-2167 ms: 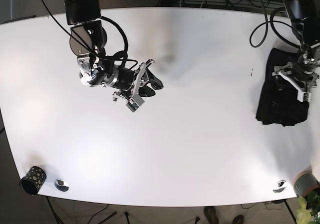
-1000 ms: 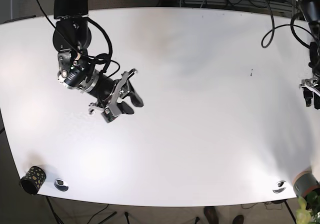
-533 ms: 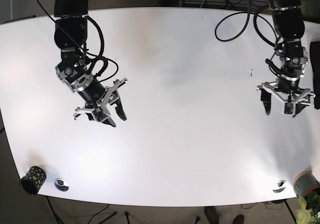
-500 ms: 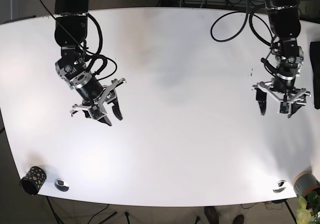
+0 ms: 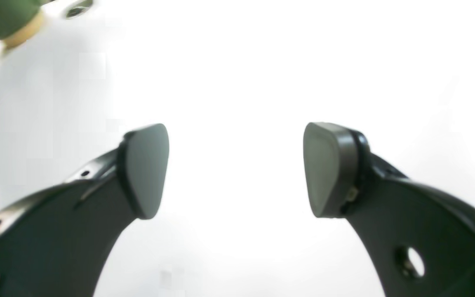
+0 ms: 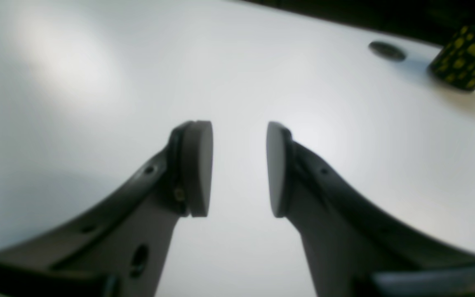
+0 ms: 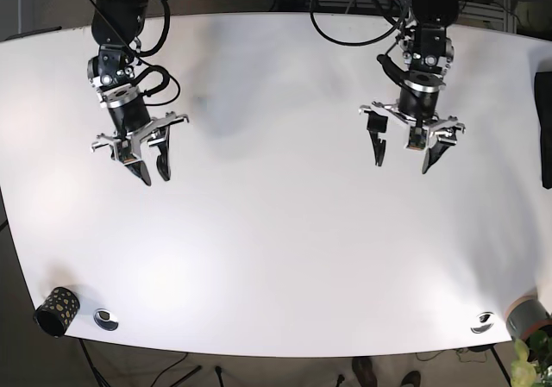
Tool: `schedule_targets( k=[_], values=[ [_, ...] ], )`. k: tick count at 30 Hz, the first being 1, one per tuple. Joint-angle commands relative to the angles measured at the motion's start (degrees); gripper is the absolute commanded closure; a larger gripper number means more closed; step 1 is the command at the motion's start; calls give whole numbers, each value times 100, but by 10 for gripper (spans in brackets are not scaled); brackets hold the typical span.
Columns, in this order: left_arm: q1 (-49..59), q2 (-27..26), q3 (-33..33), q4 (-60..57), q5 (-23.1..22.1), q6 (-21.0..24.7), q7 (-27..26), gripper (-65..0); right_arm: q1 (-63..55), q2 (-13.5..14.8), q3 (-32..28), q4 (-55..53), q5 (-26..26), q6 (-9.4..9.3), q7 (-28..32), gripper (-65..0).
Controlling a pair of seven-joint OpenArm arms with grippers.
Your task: Fold the T-shirt properly
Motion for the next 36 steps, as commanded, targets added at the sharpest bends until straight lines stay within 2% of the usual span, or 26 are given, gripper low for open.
schedule_targets(
  k=[1, 7, 9, 15, 26, 36],
  values=[
    [292, -17, 172, 223, -2, 228, -220, -465, -167, 40, 148, 134, 118, -27, 226, -201],
    [1109, 168, 409, 698, -2, 342, -176, -465, -1011, 198, 298, 372, 1147, -9, 235, -203],
    [1355, 317, 347, 865, -2, 342, -176, -465, -1283, 295, 298, 521, 1323, -18, 235, -203],
    [2322, 520, 382, 1322, -2, 342, -176, -460, -2250, 321, 298, 934, 1710, -9, 235, -203],
    [4248, 607, 585, 2078, -28, 342, -167, -458, -4097, 339, 289, 1620, 2255, 17, 218, -203],
    [5584, 607, 585, 2026, -37, 342, -167, -458, -5530, 348, 245, 1787, 2246, 17, 209, -203]
  ],
)
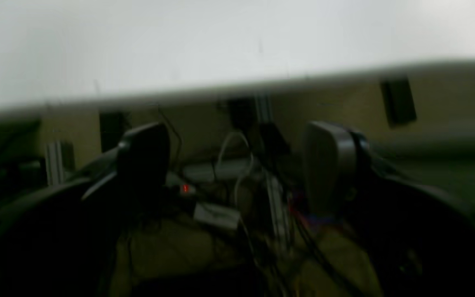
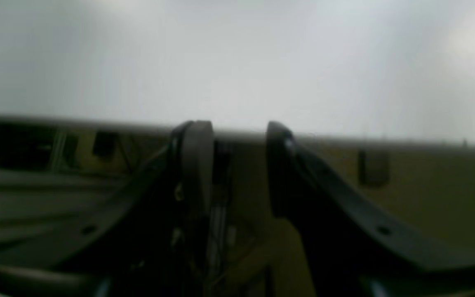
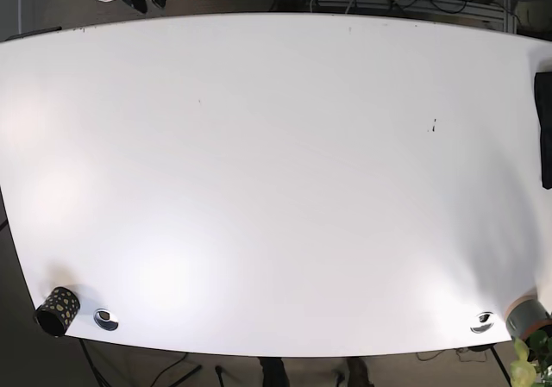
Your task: Fold the T-shirt properly
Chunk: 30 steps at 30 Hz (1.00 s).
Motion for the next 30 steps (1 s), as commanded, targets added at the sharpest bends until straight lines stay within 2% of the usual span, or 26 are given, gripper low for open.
schedule_targets(
  k=[1, 4, 7, 11, 15, 20, 25, 30],
  values=[
    [232, 9, 8, -3, -13, 10, -119, -458, -267, 44, -44, -17, 38, 33, 110, -203],
    [328, -9, -10, -240, -13, 10, -119, -458, -478, 70, -395, -272, -6, 33, 110, -203],
    [284, -9, -168, -689, -13, 10, -119, -458, -539, 255, -633, -614, -6, 33, 110, -203],
    [-199, 0, -379, -1541, -21, 10, -119, -458, -311, 378, -1125, -1309, -102, 6, 110, -203],
    [-779, 0, -608, -2412, -21, 10, -119, -458, 146, 422, -1459, -2039, -437, -11, 110, -203],
    [-1439, 0, -907, -3414, -21, 10, -119, -458, 533, 387, -1521, -2601, -806, -11, 110, -203],
    [-1957, 0, -1038, -4188, -21, 10, -119, -458, 973, 246, -1503, -3102, -894, -11, 110, -203],
    [-2423, -9, -1038, -5005, -21, 10, -119, -458, 1527, 228, -1521, -3700, -894, -11, -74, -203]
  ],
)
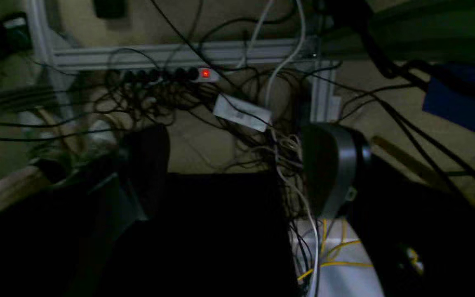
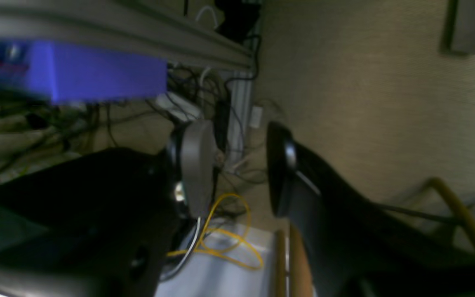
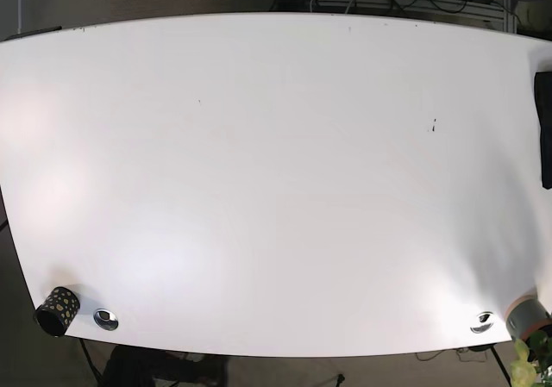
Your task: Fold the T-shirt properly
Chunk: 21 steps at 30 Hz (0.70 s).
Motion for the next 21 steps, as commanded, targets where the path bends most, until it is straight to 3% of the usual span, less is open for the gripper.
schedule_targets(
  k=[1, 11, 21],
  values=[
    [-52, -16, -18, -350, 3, 14, -51, -458, 67, 84, 33, -243, 5, 33, -75, -203],
    [-1055, -33, -18, -1933, 3, 14, -51, -458, 1025, 84, 33, -1139, 5, 33, -496, -203],
    [-2409, -235, -9, -4227, 11, 14, -78, -458, 2221, 75, 33, -2819, 5, 33, -505, -203]
  ],
)
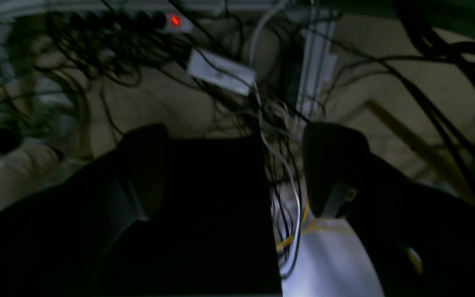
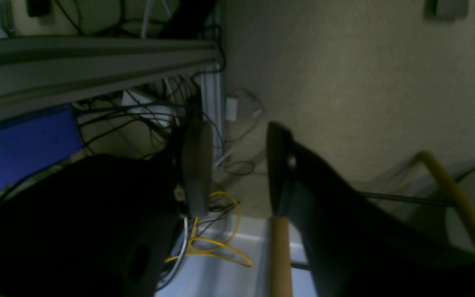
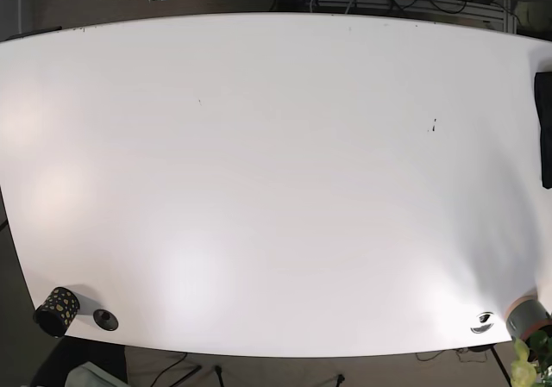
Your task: Fold the T-shirt properly
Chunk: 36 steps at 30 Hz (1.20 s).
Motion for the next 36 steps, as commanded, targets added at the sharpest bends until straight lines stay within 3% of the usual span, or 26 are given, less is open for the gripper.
schedule_targets(
  k=[1, 6, 20, 29, 36],
  values=[
    [-90, -98, -11, -482, 11, 34, -51, -458, 64, 73, 14, -264, 9, 35, 41, -203],
    [68, -80, -11, -77, 11, 34, -139, -457, -112, 82, 31, 17, 35, 35, 32, -203],
    [1976, 34, 24, 3166, 11, 34, -131, -457, -1721, 143, 58, 1828, 62, 35, 24, -203],
    [2143, 43, 24, 3545, 11, 34, -131, -457, -2011, 143, 84, 2162, 71, 70, 24, -203],
    [2240, 52, 24, 3782, 11, 25, -131, -457, -2450, 135, 541, 2971, 71, 79, 15, -203]
  ],
)
